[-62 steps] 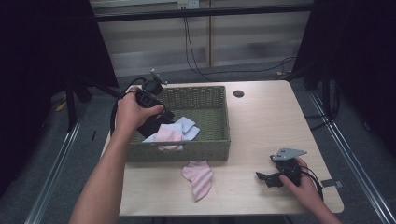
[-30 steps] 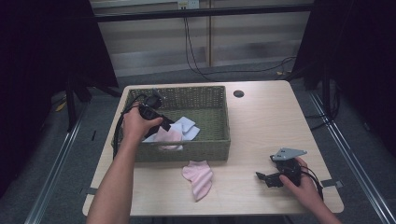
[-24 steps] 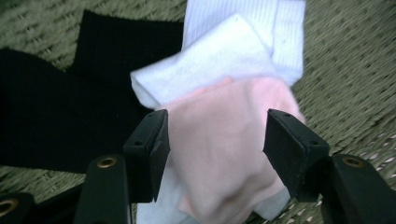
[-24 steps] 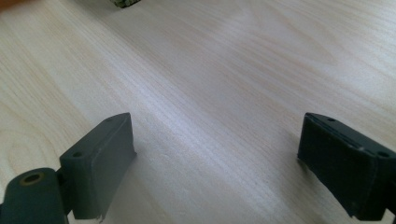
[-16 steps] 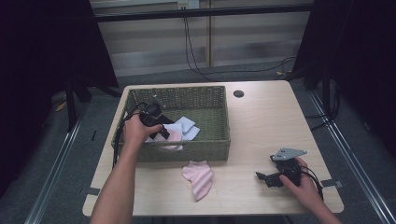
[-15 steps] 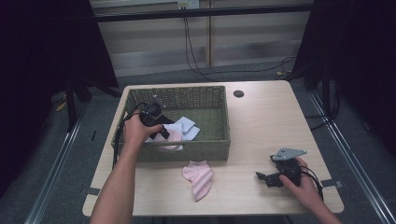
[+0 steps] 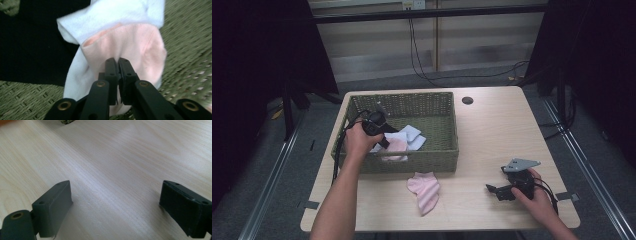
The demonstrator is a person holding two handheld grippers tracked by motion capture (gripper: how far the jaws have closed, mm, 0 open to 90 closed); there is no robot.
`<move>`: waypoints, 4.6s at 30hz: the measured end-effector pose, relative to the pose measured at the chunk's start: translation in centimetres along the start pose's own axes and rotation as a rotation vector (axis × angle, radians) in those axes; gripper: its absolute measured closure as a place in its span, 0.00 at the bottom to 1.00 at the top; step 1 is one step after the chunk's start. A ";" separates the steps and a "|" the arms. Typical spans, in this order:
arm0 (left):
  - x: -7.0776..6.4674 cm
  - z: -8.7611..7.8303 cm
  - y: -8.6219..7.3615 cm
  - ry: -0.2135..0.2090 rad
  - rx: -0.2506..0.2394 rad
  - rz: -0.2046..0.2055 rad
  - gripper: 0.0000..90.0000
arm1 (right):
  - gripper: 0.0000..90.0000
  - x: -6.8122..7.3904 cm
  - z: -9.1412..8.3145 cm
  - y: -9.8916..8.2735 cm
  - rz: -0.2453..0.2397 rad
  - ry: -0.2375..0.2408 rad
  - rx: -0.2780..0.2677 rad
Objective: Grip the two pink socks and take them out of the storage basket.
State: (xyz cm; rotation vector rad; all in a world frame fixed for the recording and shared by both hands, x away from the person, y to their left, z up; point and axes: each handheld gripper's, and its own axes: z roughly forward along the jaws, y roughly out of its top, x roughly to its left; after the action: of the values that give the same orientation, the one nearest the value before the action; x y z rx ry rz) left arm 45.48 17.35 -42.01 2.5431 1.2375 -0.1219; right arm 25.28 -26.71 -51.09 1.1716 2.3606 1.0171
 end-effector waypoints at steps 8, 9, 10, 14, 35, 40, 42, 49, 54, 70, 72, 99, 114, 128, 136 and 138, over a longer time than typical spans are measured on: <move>-0.5 -3.5 0.4 -0.011 -0.019 0.004 0.97 | 0.11 0.0 0.0 0.0 0.001 -0.001 0.000; -0.7 -3.9 0.5 -0.011 -0.020 0.010 0.97 | 0.11 0.0 0.0 0.0 0.002 -0.001 0.001; -0.8 -4.3 0.6 -0.016 -0.026 0.010 0.97 | 0.11 0.0 0.0 0.0 0.004 -0.001 0.002; -1.2 -5.7 0.8 -0.026 -0.038 0.008 0.97 | 0.11 -0.1 0.0 0.0 -0.008 0.000 -0.003; -3.6 -11.8 2.4 -0.060 -0.078 0.068 0.97 | 0.11 -0.1 0.0 0.1 -0.009 0.001 -0.001; -3.9 -12.8 2.6 -0.065 -0.086 0.071 0.97 | 0.11 -0.1 0.0 0.1 -0.009 0.001 -0.001; -4.0 -13.3 2.7 -0.069 -0.088 0.078 0.97 | 0.11 -0.1 0.0 0.1 -0.010 0.001 -0.001; -4.9 -14.5 2.7 -0.086 -0.112 0.087 0.97 | 0.11 -0.1 0.0 0.1 -0.009 0.001 -0.001; -5.4 -15.2 2.7 -0.090 -0.108 0.089 0.97 | 0.11 -0.1 0.1 0.1 -0.010 0.001 -0.001; -7.1 -16.0 2.2 -0.110 -0.084 0.133 0.97 | 0.11 0.0 0.1 0.1 -0.002 0.002 0.001; -7.2 -16.0 2.1 -0.112 -0.078 0.138 0.97 | 0.11 0.0 0.1 0.1 -0.002 0.002 0.001; -11.0 -15.1 0.2 -0.155 -0.066 0.271 0.97 | 0.11 0.0 0.1 0.1 -0.002 0.003 -0.001; -12.5 -14.1 -1.0 -0.201 -0.069 0.321 0.97 | 0.11 0.0 0.1 0.1 -0.002 0.002 -0.001; -12.8 -11.6 -2.5 -0.208 -0.070 0.349 0.67 | 0.11 0.1 0.1 0.1 0.002 0.003 0.001; -11.5 -10.2 -4.3 -0.167 -0.093 0.323 0.60 | 0.11 0.0 0.1 0.1 -0.002 0.004 0.002; -11.3 -9.8 -4.8 -0.157 -0.109 0.311 0.59 | 0.11 0.0 0.1 0.1 -0.002 0.003 0.002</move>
State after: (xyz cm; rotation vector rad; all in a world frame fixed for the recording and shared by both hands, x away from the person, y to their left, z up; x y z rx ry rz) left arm 34.09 14.72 -31.48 2.5388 0.7593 -0.1737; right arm 25.38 -26.58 -51.09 1.1685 2.3657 1.0168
